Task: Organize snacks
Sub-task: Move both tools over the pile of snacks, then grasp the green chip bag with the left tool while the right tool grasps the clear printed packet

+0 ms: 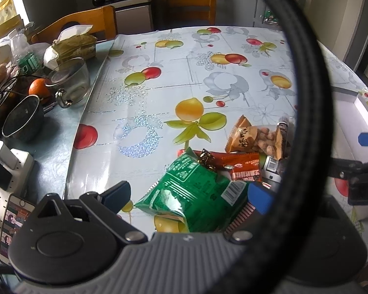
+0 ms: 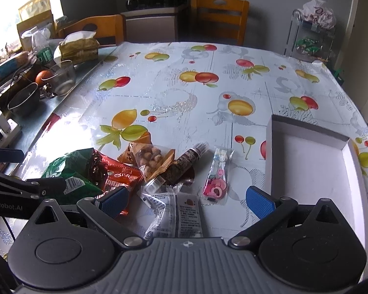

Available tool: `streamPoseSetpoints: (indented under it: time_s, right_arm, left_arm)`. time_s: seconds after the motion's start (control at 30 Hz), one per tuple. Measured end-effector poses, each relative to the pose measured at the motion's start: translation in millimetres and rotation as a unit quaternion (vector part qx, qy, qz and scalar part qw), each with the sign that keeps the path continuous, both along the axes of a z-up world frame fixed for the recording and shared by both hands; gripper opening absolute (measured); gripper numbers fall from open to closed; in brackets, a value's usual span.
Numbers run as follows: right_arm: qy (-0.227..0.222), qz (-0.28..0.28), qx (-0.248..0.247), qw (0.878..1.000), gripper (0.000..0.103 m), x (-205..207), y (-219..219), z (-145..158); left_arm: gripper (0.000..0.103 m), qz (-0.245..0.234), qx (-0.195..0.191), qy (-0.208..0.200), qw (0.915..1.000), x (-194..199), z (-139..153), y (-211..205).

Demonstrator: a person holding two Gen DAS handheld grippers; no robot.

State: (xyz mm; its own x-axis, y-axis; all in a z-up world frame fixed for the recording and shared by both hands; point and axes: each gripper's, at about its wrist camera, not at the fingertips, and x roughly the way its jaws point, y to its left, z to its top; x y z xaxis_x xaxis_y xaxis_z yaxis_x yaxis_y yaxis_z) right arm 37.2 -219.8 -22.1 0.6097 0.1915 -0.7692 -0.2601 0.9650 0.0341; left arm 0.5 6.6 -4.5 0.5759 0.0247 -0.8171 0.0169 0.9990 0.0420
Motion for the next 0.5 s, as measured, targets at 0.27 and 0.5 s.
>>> streamPoseSetpoints:
  time_s: [0.27,0.5]
  right_arm:
    - [0.020,0.008,-0.005,1.000,0.103,0,2,-13]
    - [0.037,0.029,-0.004,0.999,0.103,-2,6,-21]
  left_arm:
    - [0.103,0.002,-0.008,0.001,1.0000,2,-3,4]
    - [0.101,0.009,-0.028,0.007,0.9996,2,-6,7]
